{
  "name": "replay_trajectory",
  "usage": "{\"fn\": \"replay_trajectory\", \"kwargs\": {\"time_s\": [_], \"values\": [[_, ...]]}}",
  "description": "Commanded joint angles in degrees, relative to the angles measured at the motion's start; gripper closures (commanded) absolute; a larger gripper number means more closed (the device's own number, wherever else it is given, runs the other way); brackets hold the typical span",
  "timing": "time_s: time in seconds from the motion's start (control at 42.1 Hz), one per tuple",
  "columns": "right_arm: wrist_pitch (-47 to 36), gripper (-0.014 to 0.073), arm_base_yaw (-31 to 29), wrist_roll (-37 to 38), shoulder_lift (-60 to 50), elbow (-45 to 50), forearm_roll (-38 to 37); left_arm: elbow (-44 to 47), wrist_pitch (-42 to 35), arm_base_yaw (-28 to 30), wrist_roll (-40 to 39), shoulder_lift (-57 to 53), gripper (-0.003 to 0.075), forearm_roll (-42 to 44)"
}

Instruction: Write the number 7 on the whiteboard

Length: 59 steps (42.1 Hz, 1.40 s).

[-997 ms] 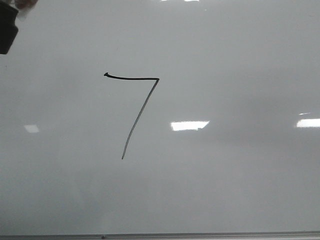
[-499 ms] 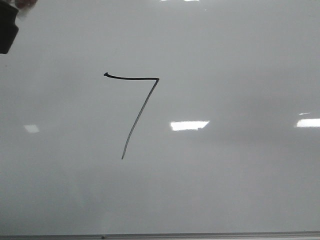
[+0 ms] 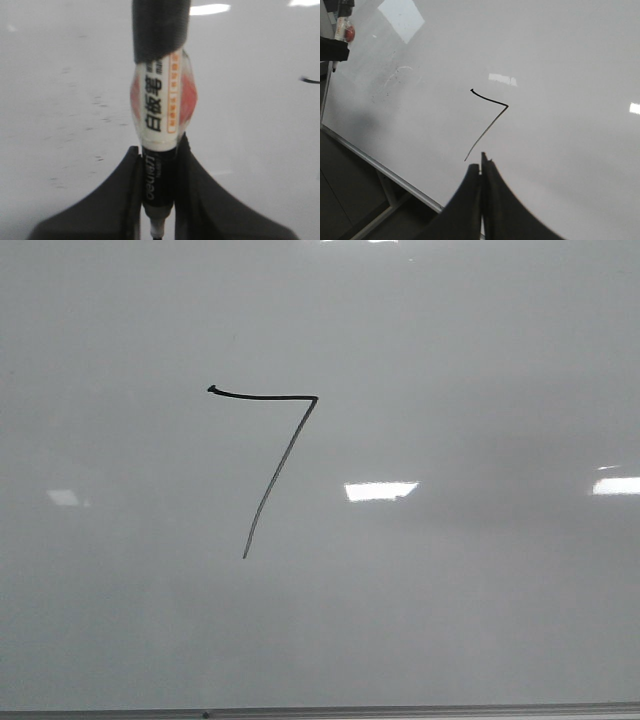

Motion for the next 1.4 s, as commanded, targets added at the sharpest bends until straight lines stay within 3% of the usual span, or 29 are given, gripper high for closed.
{"fn": "replay_trajectory", "kwargs": {"time_s": [0.0,0.095,0.261,0.499,0.95,1.282,1.377], "values": [[-3.22,0.0662,-0.29,-0.22,0.33,-1.45,1.88,-1.98,-4.53,6.73,-0.77,-0.05,0.0741,-0.07],[-3.16,0.0662,-0.29,-0.22,0.33,-1.45,1.88,-1.98,-5.82,9.63,-0.77,1.30,0.0741,-0.61],[-3.16,0.0662,-0.29,-0.22,0.33,-1.45,1.88,-1.98,-6.88,9.35,-0.77,7.76,0.0741,-0.93],[-3.16,0.0662,-0.29,-0.22,0.33,-1.45,1.88,-1.98,-20.04,9.31,-0.77,20.88,0.0741,-2.44],[-3.16,0.0662,-0.29,-0.22,0.33,-1.45,1.88,-2.12,-32.86,6.02,-0.77,36.86,0.0741,-2.06],[-3.16,0.0662,-0.29,-0.22,0.33,-1.45,1.88,-5.02,-32.21,6.02,-0.77,39.83,0.0736,-1.06],[-3.16,0.0662,-0.29,-0.22,0.33,-1.45,1.88,-5.02,-31.69,6.02,-0.77,39.83,0.0682,-1.06]]}}
